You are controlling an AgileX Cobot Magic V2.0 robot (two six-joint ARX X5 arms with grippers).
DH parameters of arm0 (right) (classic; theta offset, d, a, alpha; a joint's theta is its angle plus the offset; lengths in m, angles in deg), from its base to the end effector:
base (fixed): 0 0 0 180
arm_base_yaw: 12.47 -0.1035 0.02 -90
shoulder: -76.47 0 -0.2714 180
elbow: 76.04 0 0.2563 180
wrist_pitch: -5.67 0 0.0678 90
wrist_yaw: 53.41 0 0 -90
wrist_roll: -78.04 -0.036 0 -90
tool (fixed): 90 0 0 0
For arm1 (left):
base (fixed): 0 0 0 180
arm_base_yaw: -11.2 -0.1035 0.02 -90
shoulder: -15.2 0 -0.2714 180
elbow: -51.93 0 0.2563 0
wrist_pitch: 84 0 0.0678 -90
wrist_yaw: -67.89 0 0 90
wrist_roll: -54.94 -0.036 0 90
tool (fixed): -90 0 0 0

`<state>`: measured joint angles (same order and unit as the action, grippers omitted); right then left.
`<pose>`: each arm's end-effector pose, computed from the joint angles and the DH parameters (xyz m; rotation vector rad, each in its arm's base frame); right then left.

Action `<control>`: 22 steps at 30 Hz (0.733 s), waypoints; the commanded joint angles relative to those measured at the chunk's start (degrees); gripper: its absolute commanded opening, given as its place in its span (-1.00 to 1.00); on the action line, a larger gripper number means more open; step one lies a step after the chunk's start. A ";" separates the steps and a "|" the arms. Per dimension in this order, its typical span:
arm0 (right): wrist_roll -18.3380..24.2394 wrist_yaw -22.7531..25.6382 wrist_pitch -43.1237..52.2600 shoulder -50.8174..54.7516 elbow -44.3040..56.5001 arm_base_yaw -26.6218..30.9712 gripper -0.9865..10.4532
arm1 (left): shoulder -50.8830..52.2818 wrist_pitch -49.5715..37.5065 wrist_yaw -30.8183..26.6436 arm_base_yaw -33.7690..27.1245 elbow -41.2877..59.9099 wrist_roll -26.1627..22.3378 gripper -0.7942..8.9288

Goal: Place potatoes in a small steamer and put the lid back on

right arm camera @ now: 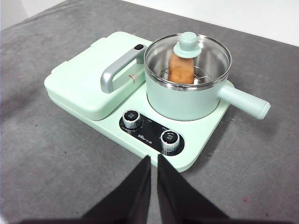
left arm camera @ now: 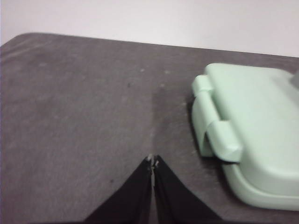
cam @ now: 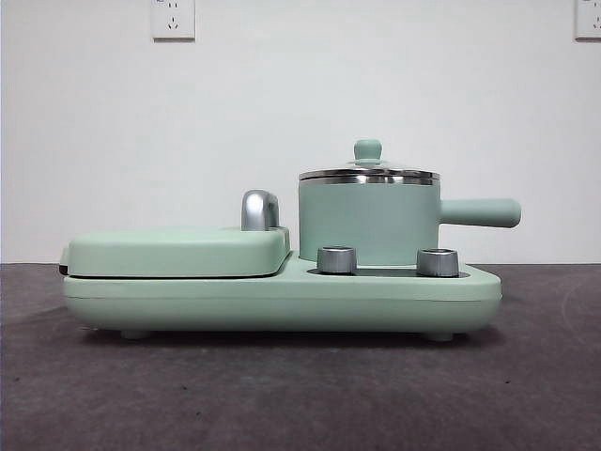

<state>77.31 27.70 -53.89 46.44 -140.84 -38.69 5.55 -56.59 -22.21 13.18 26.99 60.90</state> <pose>0.0778 0.0445 0.3421 -0.0541 0.4382 0.6003 0.1011 -0.0034 0.1948 -0.0998 0.2130 -0.0217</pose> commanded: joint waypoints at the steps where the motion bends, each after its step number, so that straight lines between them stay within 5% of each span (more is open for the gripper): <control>1: -0.66 -0.07 0.57 -0.11 -0.48 -0.28 -0.79 | 2.75 -2.60 -0.04 -0.44 3.80 1.95 -0.82; 6: -0.66 -0.07 0.57 -0.11 -0.48 -0.28 -0.79 | 9.81 -3.28 -0.04 -0.48 9.42 2.38 -0.82; 22: -0.63 -0.07 0.59 -0.11 -0.50 -0.28 -0.79 | 9.31 -3.15 0.07 -0.46 10.54 4.15 -0.82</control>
<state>77.31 27.70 -53.89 46.44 -140.84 -38.69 14.78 -60.03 -22.10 12.83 36.54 64.86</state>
